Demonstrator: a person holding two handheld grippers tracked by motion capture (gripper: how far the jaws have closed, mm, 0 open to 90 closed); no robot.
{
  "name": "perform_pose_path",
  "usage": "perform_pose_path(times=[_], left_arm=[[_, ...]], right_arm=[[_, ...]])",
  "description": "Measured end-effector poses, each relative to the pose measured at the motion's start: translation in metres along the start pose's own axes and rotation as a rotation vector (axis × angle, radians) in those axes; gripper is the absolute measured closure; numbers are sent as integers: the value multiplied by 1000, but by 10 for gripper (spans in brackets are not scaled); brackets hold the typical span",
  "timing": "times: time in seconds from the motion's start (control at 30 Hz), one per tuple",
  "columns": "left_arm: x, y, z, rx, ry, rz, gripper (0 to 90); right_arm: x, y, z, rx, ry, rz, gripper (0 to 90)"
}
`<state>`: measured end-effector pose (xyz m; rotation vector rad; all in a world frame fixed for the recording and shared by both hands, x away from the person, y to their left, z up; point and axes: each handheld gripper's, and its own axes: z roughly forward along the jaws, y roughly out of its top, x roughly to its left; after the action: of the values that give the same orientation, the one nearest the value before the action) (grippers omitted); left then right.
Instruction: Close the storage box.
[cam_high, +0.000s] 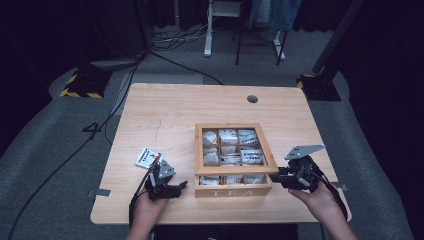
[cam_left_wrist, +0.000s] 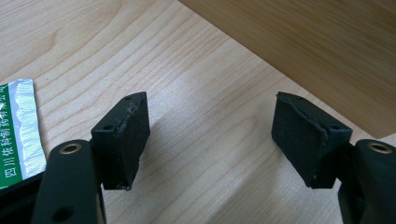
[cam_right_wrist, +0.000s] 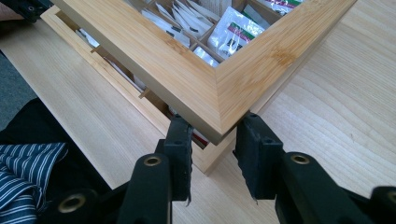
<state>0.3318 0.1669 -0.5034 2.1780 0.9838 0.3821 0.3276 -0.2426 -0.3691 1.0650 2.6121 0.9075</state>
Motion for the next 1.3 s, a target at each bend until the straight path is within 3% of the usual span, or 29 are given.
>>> perform_pose_path(times=[0.3,0.53,1.3], left_arm=[[0,0,0,0,0,0,286],[0,0,0,0,1,1,286],[0,0,0,0,1,0,286]], right_arm=[[2,-1,4,28,-8,-10,661],[2,-2,13,91,4,-31,657],[2,-4,27,195,19,-57,608]])
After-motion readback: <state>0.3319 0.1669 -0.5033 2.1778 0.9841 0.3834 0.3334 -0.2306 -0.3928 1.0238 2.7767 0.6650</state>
